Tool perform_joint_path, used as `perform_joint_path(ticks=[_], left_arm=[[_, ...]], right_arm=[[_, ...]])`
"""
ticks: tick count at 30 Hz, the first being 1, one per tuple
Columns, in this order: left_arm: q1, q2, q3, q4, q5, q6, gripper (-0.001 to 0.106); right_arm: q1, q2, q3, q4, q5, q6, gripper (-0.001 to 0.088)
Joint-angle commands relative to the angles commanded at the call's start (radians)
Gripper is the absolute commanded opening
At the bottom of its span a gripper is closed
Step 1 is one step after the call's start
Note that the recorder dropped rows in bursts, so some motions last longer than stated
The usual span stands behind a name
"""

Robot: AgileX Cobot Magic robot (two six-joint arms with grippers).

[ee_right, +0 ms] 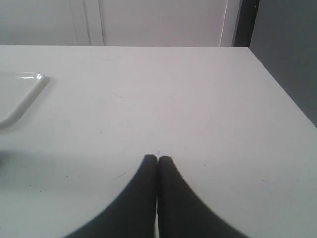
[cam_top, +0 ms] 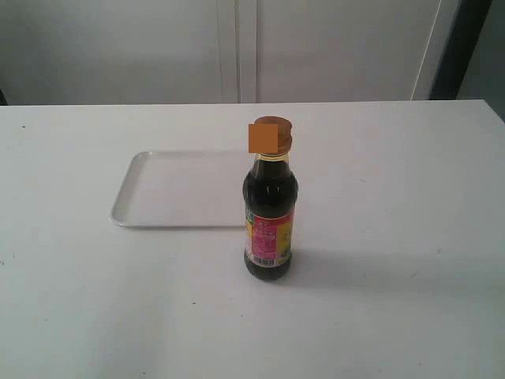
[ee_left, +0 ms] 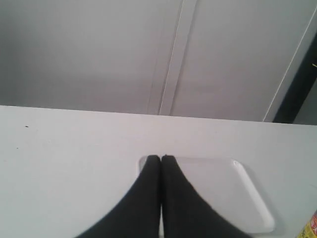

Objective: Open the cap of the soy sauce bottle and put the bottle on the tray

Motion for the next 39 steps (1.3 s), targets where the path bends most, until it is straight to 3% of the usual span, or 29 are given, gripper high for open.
perform_joint_path(ticks=[6,9,16,21,25,30,32,39], left_arm=[[-0.160,0.166,-0.057,0.040,-0.152,-0.041,0.000],[-0.245,0.254,-0.057,0.188,-0.321,-0.105,0.000],[-0.268,0.449,-0.057,0.574,-0.717,-0.516,0.000],[-0.268,0.530,-0.057,0.670,-0.860,-0.554,0.002],[-0.268,0.580,-0.057,0.689,-0.989,-0.554,0.026],[-0.268,0.635,-0.059,0.689,-1.025,-0.550,0.089],[-0.268,0.656,-0.059,0.689,-1.021,-0.562,0.105],[-0.268,0.713,-0.061,0.721,-1.126,-0.592,0.105]], right_arm=[[0.000,0.000,0.000,-0.007,-0.015,0.000,0.0000],[0.000,0.000,0.000,-0.007,-0.050,0.000,0.0000],[0.000,0.000,0.000,-0.007,-0.060,0.000,0.0000],[0.000,0.000,0.000,-0.007,-0.079,0.000,0.0000],[0.000,0.000,0.000,-0.007,-0.085,0.000,0.0000],[0.000,0.000,0.000,-0.007,-0.085,0.000,0.0000],[0.000,0.000,0.000,-0.007,-0.088,0.000,0.0000],[0.000,0.000,0.000,-0.007,-0.092,0.000,0.0000]])
